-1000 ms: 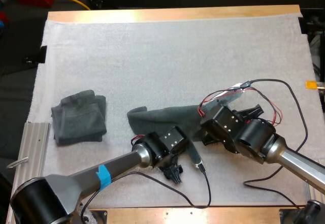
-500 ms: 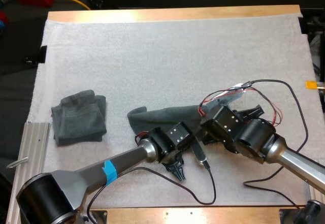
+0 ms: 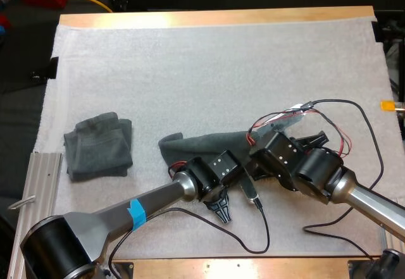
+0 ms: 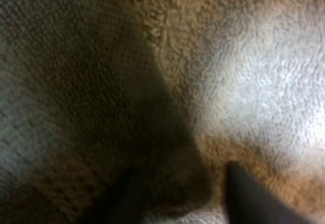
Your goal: Pick towel from pile, fold and stack
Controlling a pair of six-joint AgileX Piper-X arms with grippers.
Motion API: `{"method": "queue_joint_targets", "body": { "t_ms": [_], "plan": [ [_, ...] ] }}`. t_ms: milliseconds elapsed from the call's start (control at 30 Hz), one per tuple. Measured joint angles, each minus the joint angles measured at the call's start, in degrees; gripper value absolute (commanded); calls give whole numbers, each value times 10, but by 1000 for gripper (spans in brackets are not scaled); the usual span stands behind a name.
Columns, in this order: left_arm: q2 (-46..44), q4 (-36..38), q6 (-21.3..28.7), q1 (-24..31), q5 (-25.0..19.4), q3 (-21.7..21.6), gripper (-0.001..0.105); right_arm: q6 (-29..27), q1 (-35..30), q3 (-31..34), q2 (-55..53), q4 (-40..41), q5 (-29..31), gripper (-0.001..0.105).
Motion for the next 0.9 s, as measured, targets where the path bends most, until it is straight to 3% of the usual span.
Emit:
{"method": "queue_joint_targets", "body": {
  "t_ms": [100,300,500,900],
  "plan": [
    [0,0,0,0,19,0,57,4,0,0,0,0,-3,1],
    [0,0,0,0,26,0,40,20,0,0,0,1,-13,1],
    [1,-6,2,0,26,0,47,22,0,0,0,8,-17,1],
    [16,3,14,53,34,-1,47,35,0,0,0,22,-22,1]
  ]
}}
